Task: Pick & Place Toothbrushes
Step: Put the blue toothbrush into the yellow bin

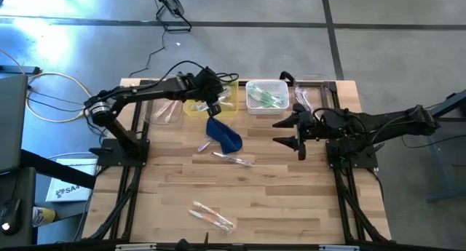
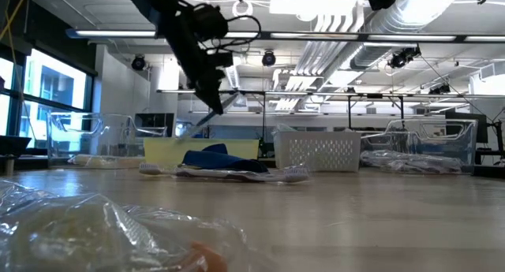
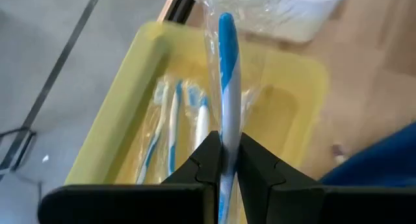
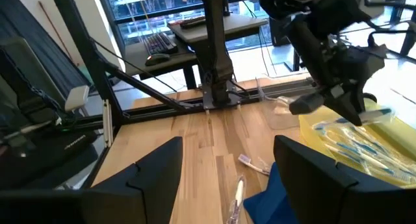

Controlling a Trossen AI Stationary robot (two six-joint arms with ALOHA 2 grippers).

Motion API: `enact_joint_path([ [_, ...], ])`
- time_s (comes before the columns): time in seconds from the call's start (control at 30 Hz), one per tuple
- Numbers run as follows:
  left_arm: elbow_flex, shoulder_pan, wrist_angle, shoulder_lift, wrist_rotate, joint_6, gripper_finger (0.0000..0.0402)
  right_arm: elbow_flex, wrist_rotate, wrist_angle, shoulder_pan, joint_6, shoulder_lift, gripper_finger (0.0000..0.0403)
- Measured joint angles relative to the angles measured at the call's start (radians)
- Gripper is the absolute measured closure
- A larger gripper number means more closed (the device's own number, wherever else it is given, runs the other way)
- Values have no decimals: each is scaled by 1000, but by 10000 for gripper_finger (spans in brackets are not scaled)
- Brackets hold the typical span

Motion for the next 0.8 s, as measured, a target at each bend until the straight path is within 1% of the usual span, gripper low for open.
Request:
enact_joint_path([
  [0.13,0,1,4,48,-46,0,375,0,0,-1,0,2,0,169],
  [0.33,0,-1,8,97,-46,0,375,0,0,-1,0,2,0,169],
  [0.43,0,-2,8,110,-46,-7,367,0,0,-1,0,2,0,169],
  [0.63,0,-1,8,109,-45,-27,332,0,0,-1,-1,2,0,169],
  [0.8,0,-1,13,109,-45,-27,284,0,0,-2,-1,2,0,169],
])
